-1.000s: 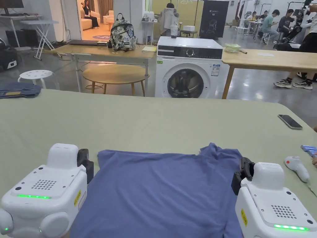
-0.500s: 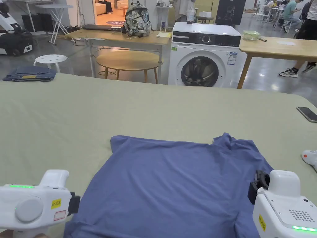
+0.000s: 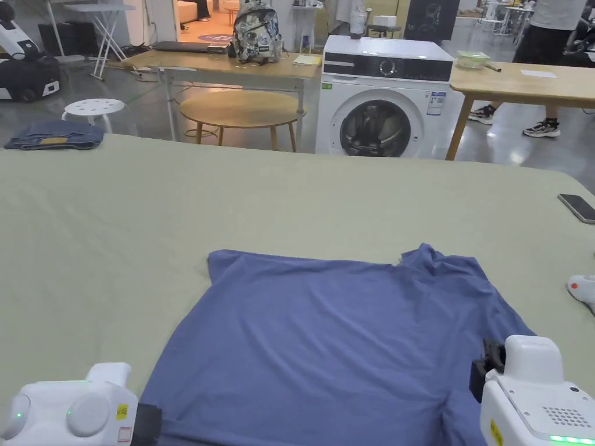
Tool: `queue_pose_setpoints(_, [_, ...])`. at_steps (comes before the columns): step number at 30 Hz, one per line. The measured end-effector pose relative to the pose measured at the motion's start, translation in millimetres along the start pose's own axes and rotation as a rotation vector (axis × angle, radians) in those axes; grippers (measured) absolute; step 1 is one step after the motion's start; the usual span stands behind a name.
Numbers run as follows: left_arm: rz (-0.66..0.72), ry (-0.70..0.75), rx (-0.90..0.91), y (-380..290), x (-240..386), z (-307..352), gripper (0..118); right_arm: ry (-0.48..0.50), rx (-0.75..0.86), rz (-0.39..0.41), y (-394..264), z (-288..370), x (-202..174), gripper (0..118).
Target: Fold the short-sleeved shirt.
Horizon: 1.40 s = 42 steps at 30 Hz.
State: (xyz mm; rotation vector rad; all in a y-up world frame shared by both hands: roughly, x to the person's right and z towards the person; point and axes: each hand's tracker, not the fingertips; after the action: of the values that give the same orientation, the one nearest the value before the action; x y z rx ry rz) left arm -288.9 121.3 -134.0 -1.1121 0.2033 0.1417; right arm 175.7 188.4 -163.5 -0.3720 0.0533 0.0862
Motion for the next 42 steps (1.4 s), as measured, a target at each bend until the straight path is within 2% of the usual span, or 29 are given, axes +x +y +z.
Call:
queue_pose_setpoints(3, [-0.040,-0.011,0.011,0,13,7,29,-0.016,-0.028,-0.009,-3,4,12,0])
queue_pose_setpoints(4, [-0.047,-0.022,0.013,0,16,8,10,-0.025,-0.049,-0.010,-4,5,16,0])
queue_pose_setpoints(5, [-0.049,-0.028,0.013,1,18,8,4,-0.032,-0.076,-0.012,-4,5,21,0])
queue_pose_setpoints(8, [-0.061,-0.026,0.015,1,17,9,3,-0.061,-0.173,-0.030,-6,8,43,2])
queue_pose_setpoints(9, [-0.057,-0.032,0.019,0,16,10,2,-0.050,-0.208,-0.035,-8,8,53,8])
queue_pose_setpoints(12, [-0.027,-0.064,0.025,-1,7,11,2,-0.020,-0.347,-0.035,-16,10,79,45])
queue_pose_setpoints(13, [-0.025,-0.069,0.028,-2,6,12,2,-0.017,-0.380,-0.024,-22,10,84,60])
queue_pose_setpoints(14, [-0.022,-0.074,0.028,-2,6,12,2,-0.016,-0.404,-0.002,-29,10,91,68])
queue_pose_setpoints(16, [-0.027,-0.076,0.032,-2,6,14,2,-0.017,-0.455,0.023,-42,11,99,72])
queue_pose_setpoints(19, [-0.038,-0.073,0.038,-3,7,15,2,-0.027,-0.562,0.041,-66,8,105,72])
queue_pose_setpoints(22, [-0.049,-0.069,0.042,-6,8,15,2,-0.014,-0.677,0.011,-87,-1,108,69])
queue_pose_setpoints(23, [-0.055,-0.068,0.042,-6,8,17,2,0.008,-0.657,-0.010,-90,-1,108,66])
queue_pose_setpoints(24, [-0.058,-0.069,0.042,-7,8,18,2,-0.010,-0.611,-0.007,-88,2,107,64])
queue_pose_setpoints(25, [-0.059,-0.069,0.043,-8,8,18,2,-0.010,-0.623,0.003,-84,2,106,49])
queue_pose_setpoints(26, [-0.063,-0.069,0.044,-8,8,19,2,0.016,-0.623,0.000,-81,3,104,26])
queue_pose_setpoints(27, [-0.067,-0.068,0.047,-8,8,19,2,0.044,-0.616,-0.017,-78,3,102,9])
queue_pose_setpoints(28, [-0.069,-0.067,0.047,-9,8,18,2,0.067,-0.614,-0.023,-76,1,99,9])
queue_pose_setpoints(29, [-0.073,-0.065,0.048,-9,8,18,2,0.024,-0.639,0.017,-75,-1,94,8])
queue_pose_setpoints(30, [-0.079,-0.063,0.050,-10,8,19,2,0.029,-0.644,0.048,-74,-3,93,8])
queue_pose_setpoints(35, [-0.090,-0.066,0.070,-11,8,27,2,0.039,-0.610,-0.002,-58,1,98,7])
queue_pose_setpoints(42, [-0.064,-0.117,0.170,9,3,55,2,0.050,-0.480,-0.051,-4,3,101,7])
